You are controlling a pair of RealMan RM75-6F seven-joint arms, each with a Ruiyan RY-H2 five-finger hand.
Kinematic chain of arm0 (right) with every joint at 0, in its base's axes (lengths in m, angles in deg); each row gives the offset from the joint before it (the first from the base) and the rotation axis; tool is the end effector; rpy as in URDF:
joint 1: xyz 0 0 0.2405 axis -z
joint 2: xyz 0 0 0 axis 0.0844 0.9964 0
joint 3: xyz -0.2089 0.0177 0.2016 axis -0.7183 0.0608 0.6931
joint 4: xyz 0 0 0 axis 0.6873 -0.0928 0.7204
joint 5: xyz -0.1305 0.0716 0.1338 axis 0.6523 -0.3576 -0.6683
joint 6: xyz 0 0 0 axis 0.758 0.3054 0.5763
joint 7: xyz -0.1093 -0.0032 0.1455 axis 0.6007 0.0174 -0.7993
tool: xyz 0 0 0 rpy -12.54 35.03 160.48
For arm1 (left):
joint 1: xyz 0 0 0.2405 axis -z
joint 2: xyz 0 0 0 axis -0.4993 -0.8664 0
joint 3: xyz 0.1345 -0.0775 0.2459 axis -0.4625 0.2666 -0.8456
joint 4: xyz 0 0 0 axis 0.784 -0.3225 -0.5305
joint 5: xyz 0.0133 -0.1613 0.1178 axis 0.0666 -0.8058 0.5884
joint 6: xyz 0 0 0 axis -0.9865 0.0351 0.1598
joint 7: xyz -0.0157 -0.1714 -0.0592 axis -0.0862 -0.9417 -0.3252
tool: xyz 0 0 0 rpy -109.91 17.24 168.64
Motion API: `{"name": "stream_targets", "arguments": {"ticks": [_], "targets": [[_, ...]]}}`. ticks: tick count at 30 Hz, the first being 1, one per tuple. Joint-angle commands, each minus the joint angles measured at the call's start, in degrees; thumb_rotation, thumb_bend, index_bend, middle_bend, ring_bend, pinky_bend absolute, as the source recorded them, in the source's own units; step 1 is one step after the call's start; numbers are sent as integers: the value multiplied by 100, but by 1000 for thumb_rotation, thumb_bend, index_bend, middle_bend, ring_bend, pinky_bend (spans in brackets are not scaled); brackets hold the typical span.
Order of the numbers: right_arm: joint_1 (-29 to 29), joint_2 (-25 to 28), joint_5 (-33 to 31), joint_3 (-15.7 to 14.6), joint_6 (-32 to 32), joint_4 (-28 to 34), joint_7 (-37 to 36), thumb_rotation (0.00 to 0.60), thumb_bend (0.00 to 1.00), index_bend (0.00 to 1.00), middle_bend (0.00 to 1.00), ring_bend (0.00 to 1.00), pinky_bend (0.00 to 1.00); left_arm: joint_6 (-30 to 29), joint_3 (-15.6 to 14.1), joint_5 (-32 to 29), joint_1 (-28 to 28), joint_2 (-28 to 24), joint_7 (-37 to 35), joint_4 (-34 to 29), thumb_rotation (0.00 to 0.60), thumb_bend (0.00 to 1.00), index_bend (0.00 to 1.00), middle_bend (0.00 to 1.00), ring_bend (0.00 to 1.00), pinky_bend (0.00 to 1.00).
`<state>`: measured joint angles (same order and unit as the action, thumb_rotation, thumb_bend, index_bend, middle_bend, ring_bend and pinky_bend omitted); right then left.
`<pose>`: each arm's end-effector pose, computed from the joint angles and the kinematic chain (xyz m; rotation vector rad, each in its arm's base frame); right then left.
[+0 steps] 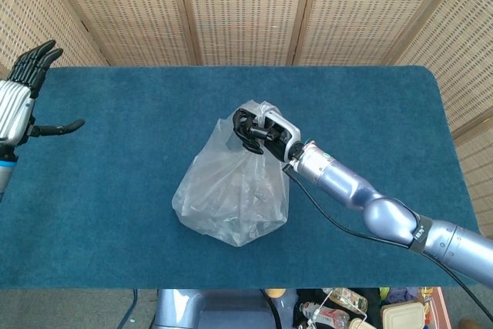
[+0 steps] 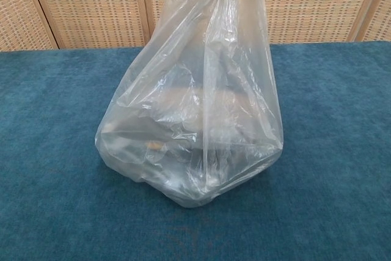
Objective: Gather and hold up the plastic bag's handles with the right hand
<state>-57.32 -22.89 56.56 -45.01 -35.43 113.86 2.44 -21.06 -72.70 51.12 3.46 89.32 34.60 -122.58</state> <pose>-0.0007 -0.4504 0.0957 -0.8609 2.4911 -1.3323 -0.2215 0.4046 0.2707 -1.4713 -0.7490 -1.4017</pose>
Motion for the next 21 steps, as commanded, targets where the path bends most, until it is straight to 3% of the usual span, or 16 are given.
{"name": "stream_targets", "arguments": {"ticks": [1,10,21], "targets": [[-183,279,-282,-194,-103,151,37,600,1000,653,842,901,927,-215,-204,-262,-486,-260,451,-570,600,0,0,0,0,0],[-797,1273,-900,-719,428,430,98,600,1000,657,860,921,963,-862,-593,-741,-1484,119,1372,-1098,600,11,0,0,0,0],[-1559,2197,-1555,-958,429,991,-190,600,1000,658,861,925,967,-680,-744,-1213,-1839,511,2159,-1173,600,42,0,0,0,0]]}}
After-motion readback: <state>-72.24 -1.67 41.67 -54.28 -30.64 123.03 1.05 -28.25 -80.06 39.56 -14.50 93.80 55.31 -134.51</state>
